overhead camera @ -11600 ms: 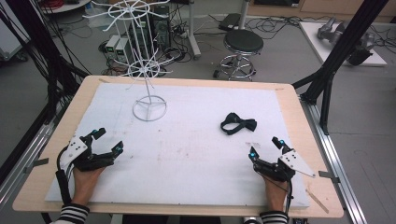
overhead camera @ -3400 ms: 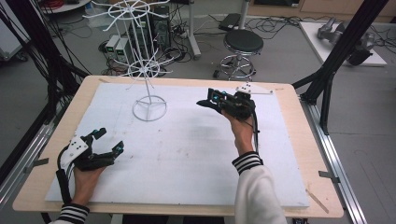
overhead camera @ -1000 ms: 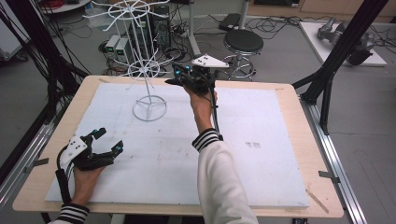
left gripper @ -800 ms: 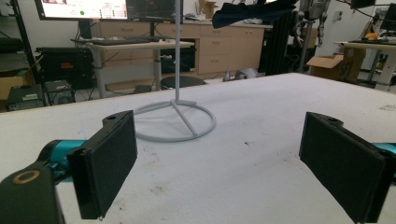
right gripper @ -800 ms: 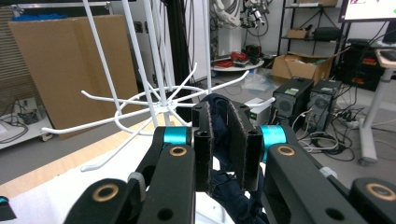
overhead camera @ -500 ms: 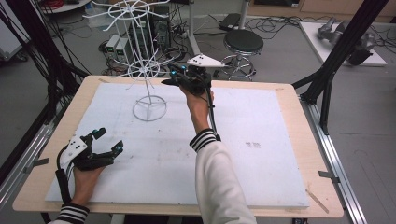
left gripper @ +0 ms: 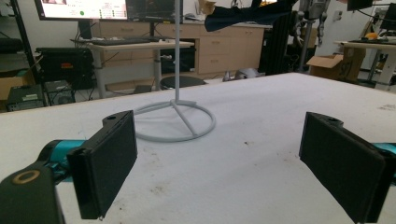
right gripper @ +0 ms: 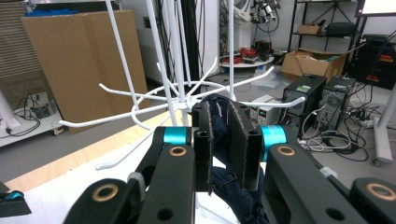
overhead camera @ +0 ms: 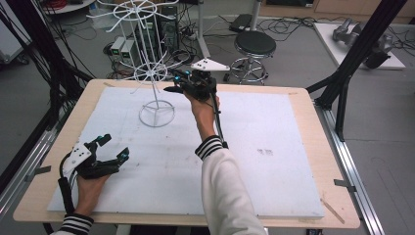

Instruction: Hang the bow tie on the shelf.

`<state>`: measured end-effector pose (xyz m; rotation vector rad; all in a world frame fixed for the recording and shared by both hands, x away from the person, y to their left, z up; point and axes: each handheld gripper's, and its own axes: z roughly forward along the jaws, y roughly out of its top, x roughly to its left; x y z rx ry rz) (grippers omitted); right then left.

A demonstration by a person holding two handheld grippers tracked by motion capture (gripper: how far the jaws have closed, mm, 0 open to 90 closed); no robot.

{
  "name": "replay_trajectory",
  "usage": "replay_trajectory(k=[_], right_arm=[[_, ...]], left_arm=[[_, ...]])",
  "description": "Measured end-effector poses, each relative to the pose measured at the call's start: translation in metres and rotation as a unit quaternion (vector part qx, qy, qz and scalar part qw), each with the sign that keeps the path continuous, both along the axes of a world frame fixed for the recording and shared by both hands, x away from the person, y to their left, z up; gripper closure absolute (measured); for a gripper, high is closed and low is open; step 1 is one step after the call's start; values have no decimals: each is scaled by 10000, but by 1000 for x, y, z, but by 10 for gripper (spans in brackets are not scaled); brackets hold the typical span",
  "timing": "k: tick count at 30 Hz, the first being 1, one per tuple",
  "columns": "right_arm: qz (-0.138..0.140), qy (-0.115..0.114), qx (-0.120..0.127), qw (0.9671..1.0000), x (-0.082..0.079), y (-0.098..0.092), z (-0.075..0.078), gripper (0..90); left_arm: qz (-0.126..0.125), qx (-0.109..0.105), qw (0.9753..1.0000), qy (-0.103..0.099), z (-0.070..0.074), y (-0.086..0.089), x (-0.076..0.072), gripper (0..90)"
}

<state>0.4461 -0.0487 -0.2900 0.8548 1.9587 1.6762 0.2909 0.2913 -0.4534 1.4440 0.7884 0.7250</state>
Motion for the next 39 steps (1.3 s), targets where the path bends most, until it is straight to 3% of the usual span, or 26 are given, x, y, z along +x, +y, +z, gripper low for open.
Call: replay_trajectory(k=[11,22,31,39], right_arm=[[69,-84,-344,9993,-3,6,-1,803],[110,-84,-406,9991,-5,6,0,799],[154,-91,-557,9983,-6,5,1,722],[156,-264,-743,9968,-9,5,4,630]], left_arm=[[-1,-7,10000,0,0,0,0,117],[-7,4,10000,0,0,0,0,117],[-11,0,10000,-11,0,0,0,117],[-12,4,10000,-10,0,0,0,117]])
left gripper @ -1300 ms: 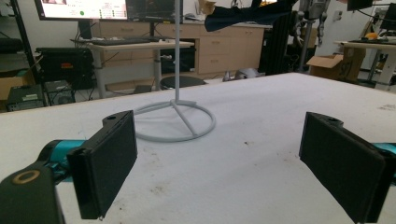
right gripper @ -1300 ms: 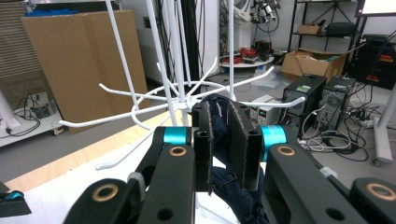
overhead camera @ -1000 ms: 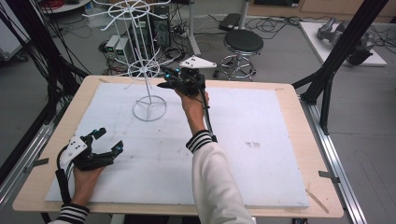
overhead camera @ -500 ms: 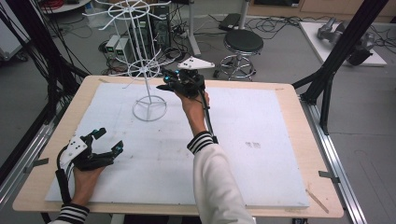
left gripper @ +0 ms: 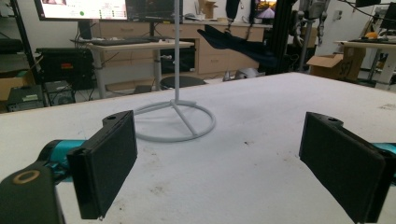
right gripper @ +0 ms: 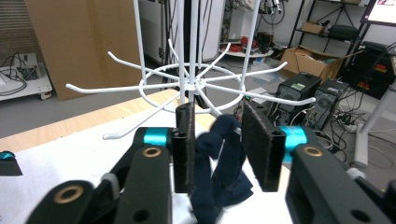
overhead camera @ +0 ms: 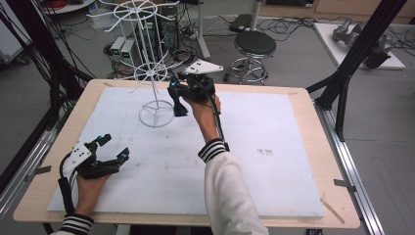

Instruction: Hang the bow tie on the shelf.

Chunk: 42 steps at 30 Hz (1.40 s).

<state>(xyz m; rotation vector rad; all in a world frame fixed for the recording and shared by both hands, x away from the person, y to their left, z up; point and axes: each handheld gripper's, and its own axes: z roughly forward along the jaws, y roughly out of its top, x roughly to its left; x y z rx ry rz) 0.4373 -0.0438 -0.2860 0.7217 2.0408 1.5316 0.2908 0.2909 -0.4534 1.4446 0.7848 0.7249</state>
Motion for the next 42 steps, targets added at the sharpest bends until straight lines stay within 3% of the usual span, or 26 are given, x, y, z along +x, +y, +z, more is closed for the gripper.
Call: replay_trajectory(k=[4,8,9,12,13,16,17,18,20,21,22,23,27,29,30,34,36,42], right_arm=[[-44,-46,12,10000,-2,-3,3,514],[19,-90,31,10000,-9,-9,9,278],[42,-65,23,10000,-12,-13,13,181],[25,17,61,10000,-19,-22,16,125],[-35,-158,179,9997,-33,-34,17,123],[-12,-119,21,9999,-46,-50,16,121],[-57,-197,-107,9997,-62,-69,14,120],[-57,-197,-107,9997,-62,-69,14,120],[-151,-244,-154,9995,-81,-92,10,120],[-268,-313,-163,9990,-101,-115,4,120],[-348,-365,-172,9986,-111,-126,1,120],[-348,-365,-172,9986,-111,-126,1,120],[-583,-511,-212,9968,-145,-167,-18,120],[-724,-528,-70,9960,-163,-192,-35,120],[-724,-528,-70,9960,-163,-192,-35,120],[-929,-563,-31,9941,-176,-218,-60,120],[-1081,-542,120,9926,-180,-229,-74,120],[-1610,-602,668,9828,-178,-246,-122,116]], left_arm=[[8,12,10000,3,0,0,0,117],[17,-7,10000,1,0,0,0,117],[14,9,10000,-1,0,0,0,117],[18,39,10000,47,0,0,1,117],[22,41,10000,65,0,0,1,117],[13,34,10000,59,0,-1,1,117],[13,39,10000,60,0,-1,1,117],[11,43,10000,64,0,0,1,117],[9,43,10000,58,0,0,1,117],[10,49,10000,42,0,0,0,117],[8,48,10000,18,0,-1,0,117],[14,56,10000,2,0,-1,0,117],[23,47,10000,-5,0,-1,0,117],[34,65,10000,-4,0,-1,0,117],[34,79,10000,-1,0,-1,0,117],[52,72,10000,-24,0,-1,-1,117],[53,85,9999,-66,0,-2,-2,117],[89,97,9999,-106,0,-2,-3,117]])
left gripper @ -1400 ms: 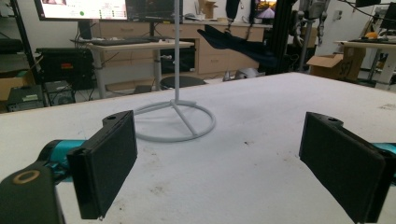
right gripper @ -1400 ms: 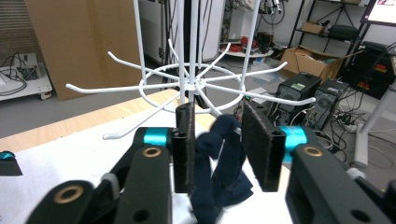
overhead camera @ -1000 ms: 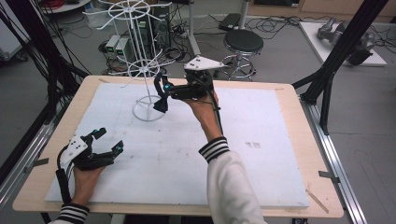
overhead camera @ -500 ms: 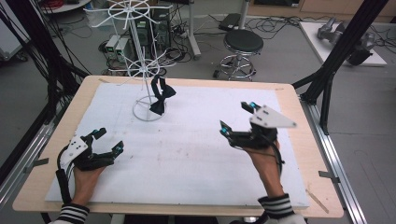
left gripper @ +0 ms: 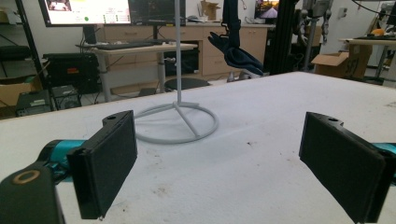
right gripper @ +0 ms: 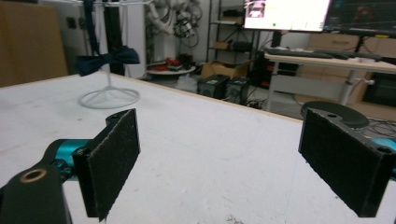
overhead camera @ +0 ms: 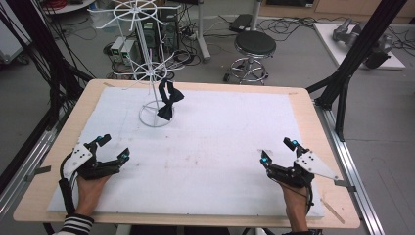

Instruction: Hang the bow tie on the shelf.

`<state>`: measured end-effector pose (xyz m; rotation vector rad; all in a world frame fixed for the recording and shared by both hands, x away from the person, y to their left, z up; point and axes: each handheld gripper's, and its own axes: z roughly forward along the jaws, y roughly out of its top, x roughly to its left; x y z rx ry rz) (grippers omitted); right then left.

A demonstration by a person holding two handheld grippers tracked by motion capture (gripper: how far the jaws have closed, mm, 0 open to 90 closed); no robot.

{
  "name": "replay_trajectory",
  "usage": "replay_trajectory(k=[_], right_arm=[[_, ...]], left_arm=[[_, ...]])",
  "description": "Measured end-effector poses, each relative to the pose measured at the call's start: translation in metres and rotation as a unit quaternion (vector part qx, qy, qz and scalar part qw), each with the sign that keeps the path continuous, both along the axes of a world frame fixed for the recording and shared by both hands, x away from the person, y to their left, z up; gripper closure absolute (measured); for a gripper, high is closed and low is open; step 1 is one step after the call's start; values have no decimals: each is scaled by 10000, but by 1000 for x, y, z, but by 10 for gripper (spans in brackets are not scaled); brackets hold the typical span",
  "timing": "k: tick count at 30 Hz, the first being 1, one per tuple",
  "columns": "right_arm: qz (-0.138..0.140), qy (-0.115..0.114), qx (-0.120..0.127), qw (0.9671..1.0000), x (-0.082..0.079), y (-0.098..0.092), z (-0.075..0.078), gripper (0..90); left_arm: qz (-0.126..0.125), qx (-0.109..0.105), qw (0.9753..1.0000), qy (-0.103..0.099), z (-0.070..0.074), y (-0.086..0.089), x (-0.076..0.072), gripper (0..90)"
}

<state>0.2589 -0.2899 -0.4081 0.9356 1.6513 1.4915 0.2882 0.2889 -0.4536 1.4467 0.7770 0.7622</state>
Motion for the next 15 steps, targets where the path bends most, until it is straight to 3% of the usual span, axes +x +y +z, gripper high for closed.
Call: replay_trajectory(k=[4,6,10,15], right_arm=[[-246,15,265,9993,11,2,-29,116],[-314,36,227,9992,14,4,-36,116],[-340,92,317,9989,16,6,-45,117],[-271,56,213,9994,16,8,-45,117]], left_arm=[[20,18,10000,-55,0,0,-1,117],[30,30,10000,-73,0,-1,-2,117],[51,47,9999,-105,0,-1,-2,117],[54,19,9999,-92,0,0,-2,117]])
